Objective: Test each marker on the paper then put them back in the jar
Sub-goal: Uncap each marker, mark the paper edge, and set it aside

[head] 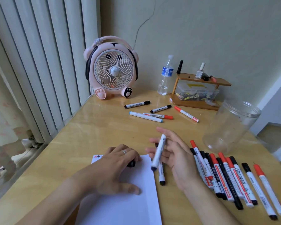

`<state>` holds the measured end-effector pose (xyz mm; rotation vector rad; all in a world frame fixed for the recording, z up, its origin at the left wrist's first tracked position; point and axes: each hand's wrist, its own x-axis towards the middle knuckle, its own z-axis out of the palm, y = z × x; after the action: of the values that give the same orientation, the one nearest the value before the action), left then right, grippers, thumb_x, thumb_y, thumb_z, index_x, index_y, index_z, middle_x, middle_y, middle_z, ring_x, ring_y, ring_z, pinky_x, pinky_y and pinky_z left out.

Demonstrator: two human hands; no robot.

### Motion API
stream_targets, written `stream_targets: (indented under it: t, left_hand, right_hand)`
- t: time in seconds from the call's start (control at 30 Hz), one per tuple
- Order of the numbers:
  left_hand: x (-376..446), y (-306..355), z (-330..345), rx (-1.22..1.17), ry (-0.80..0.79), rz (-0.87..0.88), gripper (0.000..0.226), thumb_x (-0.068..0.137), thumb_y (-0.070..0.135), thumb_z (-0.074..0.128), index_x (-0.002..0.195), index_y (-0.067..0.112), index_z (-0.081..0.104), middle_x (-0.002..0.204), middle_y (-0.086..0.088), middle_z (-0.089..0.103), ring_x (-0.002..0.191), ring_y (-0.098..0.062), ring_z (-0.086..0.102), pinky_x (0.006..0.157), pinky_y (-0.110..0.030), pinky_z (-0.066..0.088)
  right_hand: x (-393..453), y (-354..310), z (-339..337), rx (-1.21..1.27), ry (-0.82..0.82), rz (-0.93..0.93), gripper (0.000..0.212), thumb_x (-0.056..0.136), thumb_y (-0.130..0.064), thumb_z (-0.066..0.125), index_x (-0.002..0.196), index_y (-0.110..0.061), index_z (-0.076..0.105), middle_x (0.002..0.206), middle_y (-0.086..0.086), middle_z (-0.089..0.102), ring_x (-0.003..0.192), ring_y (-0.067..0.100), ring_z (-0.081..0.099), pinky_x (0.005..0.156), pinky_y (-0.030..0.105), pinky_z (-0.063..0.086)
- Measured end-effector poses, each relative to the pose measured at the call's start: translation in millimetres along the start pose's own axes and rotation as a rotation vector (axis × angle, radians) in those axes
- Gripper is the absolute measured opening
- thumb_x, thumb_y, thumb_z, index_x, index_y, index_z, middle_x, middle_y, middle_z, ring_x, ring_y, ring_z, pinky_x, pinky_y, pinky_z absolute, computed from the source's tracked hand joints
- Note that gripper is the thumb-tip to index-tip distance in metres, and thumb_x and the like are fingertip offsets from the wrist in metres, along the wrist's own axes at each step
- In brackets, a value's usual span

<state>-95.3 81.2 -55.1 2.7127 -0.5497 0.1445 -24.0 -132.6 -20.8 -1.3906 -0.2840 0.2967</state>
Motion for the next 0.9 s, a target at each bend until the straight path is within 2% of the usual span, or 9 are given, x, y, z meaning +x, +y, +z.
stream_targets:
  t: [0.1,0.27,0.37,0.43,0.5,0.63,0.7,0.8,0.9]
  left_hand:
    - [2.1,0.9,0.5,-0.013,0.01,-0.023,0.064,0.077,0.079,0.066,0.119,0.035,0.042,0.107,0.024,0.043,0.117,0.0,0.034,0.105,-0.029,0.028]
    - [5.4,5.0,7.6,-0.061,0.039,-0.009,0.06,0.076,0.08,0.066,0.107,0.04,0.035,0.106,0.028,0.039,0.115,-0.001,0.035,0.102,-0.024,0.026]
    - [5.6,7.3,7.2,-0.103,0.036,-0.014,0.061,0.079,0.081,0.062,0.114,0.035,0.043,0.11,0.026,0.044,0.116,-0.001,0.039,0.105,-0.025,0.028]
    - [6.5,6.2,6.0,-0.173,0.089,-0.037,0.046,0.091,0.073,0.051,0.113,0.034,0.047,0.11,0.023,0.048,0.116,-0.003,0.043,0.105,-0.03,0.032]
    - [8.9,-1.1,5.9,-0.198,0.203,-0.081,0.028,0.102,0.06,0.036,0.106,0.035,0.049,0.108,0.022,0.053,0.112,-0.005,0.047,0.099,-0.038,0.04]
    - [13.9,-28.7,9.9,-0.105,0.33,-0.201,0.034,0.104,0.052,0.027,0.099,0.031,0.052,0.098,0.02,0.05,0.098,-0.008,0.047,0.086,-0.043,0.046]
    - [15.9,-39.2,13.4,-0.045,0.331,-0.242,0.037,0.102,0.054,0.028,0.099,0.028,0.054,0.101,0.019,0.05,0.097,-0.012,0.047,0.085,-0.042,0.046]
    - [19.0,-41.8,18.6,0.054,0.331,-0.273,0.035,0.098,0.05,0.029,0.1,0.026,0.054,0.105,0.013,0.052,0.096,-0.017,0.049,0.079,-0.039,0.044]
    - [19.4,-35.8,20.0,0.078,0.298,-0.271,0.029,0.097,0.048,0.029,0.104,0.032,0.052,0.111,0.016,0.05,0.102,-0.014,0.048,0.081,-0.033,0.036]
  right_hand:
    - [1.0,5.5,8.2,-0.063,-0.004,-0.044,0.03,0.105,0.005,0.044,0.121,-0.014,0.059,0.109,0.012,0.078,0.093,0.033,0.077,0.075,0.032,0.062]
    - [-0.6,18.0,29.0,-0.041,0.086,-0.035,0.016,0.102,-0.014,0.06,0.116,-0.011,0.052,0.099,0.014,0.076,0.081,0.025,0.075,0.075,0.035,0.061]
    - [4.2,23.8,19.8,-0.345,0.216,-0.112,0.009,0.103,-0.03,0.059,0.106,-0.024,0.053,0.084,0.003,0.076,0.072,0.017,0.074,0.074,0.042,0.061]
    - [6.8,23.5,6.7,-0.558,0.279,-0.173,0.014,0.099,-0.046,0.054,0.103,-0.033,0.052,0.08,-0.008,0.074,0.071,0.016,0.071,0.073,0.047,0.059]
    - [6.7,20.9,-4.2,-0.627,0.317,-0.226,0.015,0.099,-0.049,0.052,0.101,-0.034,0.05,0.079,-0.015,0.072,0.073,0.015,0.07,0.071,0.044,0.056]
    - [1.3,13.4,1.7,-0.462,0.267,-0.318,0.016,0.101,-0.044,0.049,0.104,-0.029,0.052,0.076,0.0,0.07,0.066,0.017,0.067,0.066,0.041,0.053]
    - [-0.4,12.9,14.7,-0.263,0.139,-0.27,0.019,0.096,-0.039,0.048,0.109,-0.025,0.054,0.077,0.01,0.07,0.064,0.021,0.065,0.062,0.039,0.052]
    - [-1.8,22.4,35.3,-0.092,-0.029,-0.14,0.027,0.094,-0.034,0.049,0.113,-0.016,0.053,0.076,0.009,0.07,0.065,0.023,0.064,0.058,0.031,0.05]
    - [-1.4,32.0,43.3,-0.046,-0.051,-0.043,0.028,0.096,-0.034,0.052,0.113,-0.013,0.054,0.073,0.007,0.07,0.065,0.023,0.063,0.057,0.029,0.049]
